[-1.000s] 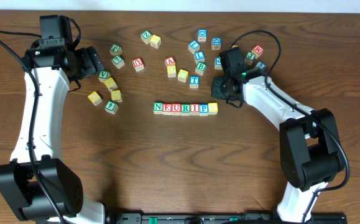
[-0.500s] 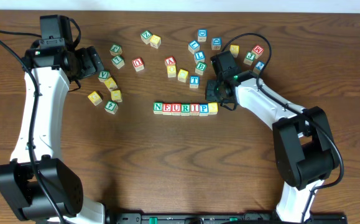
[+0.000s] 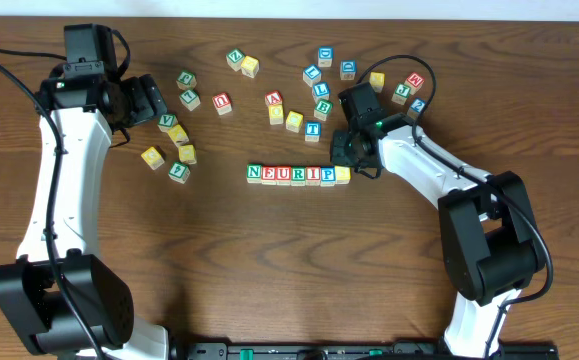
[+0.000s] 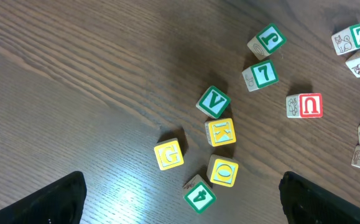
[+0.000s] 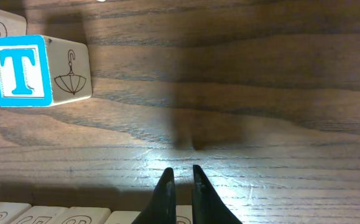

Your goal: Spell out NEURIPS

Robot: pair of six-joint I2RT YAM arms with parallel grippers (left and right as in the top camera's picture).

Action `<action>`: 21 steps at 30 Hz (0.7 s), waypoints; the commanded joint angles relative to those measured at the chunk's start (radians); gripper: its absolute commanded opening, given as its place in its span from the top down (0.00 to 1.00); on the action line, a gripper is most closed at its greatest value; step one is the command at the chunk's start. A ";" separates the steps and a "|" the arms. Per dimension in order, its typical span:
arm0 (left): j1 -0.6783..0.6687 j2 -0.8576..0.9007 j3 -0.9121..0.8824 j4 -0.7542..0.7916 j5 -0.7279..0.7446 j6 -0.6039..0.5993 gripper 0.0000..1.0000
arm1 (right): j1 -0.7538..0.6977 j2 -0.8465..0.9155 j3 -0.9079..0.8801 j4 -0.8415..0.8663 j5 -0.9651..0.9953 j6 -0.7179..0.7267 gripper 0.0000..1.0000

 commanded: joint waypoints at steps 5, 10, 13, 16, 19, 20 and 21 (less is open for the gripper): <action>0.002 0.013 0.009 -0.003 -0.008 -0.002 0.02 | 0.010 0.008 0.004 0.011 -0.008 0.002 0.99; 0.002 0.013 0.009 -0.003 -0.009 -0.002 0.02 | 0.010 0.008 0.004 0.027 -0.008 -0.013 0.99; 0.002 0.013 0.009 -0.003 -0.008 -0.002 0.02 | 0.013 0.008 0.004 0.027 -0.008 -0.020 0.99; 0.002 0.013 0.009 -0.003 -0.009 -0.002 0.02 | 0.020 0.008 0.004 0.030 -0.009 -0.028 0.99; 0.002 0.013 0.009 -0.003 -0.008 -0.002 0.02 | 0.029 0.008 0.004 0.027 -0.012 -0.040 0.99; 0.002 0.013 0.009 -0.003 -0.008 -0.002 0.02 | 0.030 0.008 0.004 0.026 -0.014 -0.042 0.99; 0.002 0.013 0.009 -0.003 -0.008 -0.002 0.02 | 0.030 0.008 0.004 0.023 -0.016 -0.042 0.99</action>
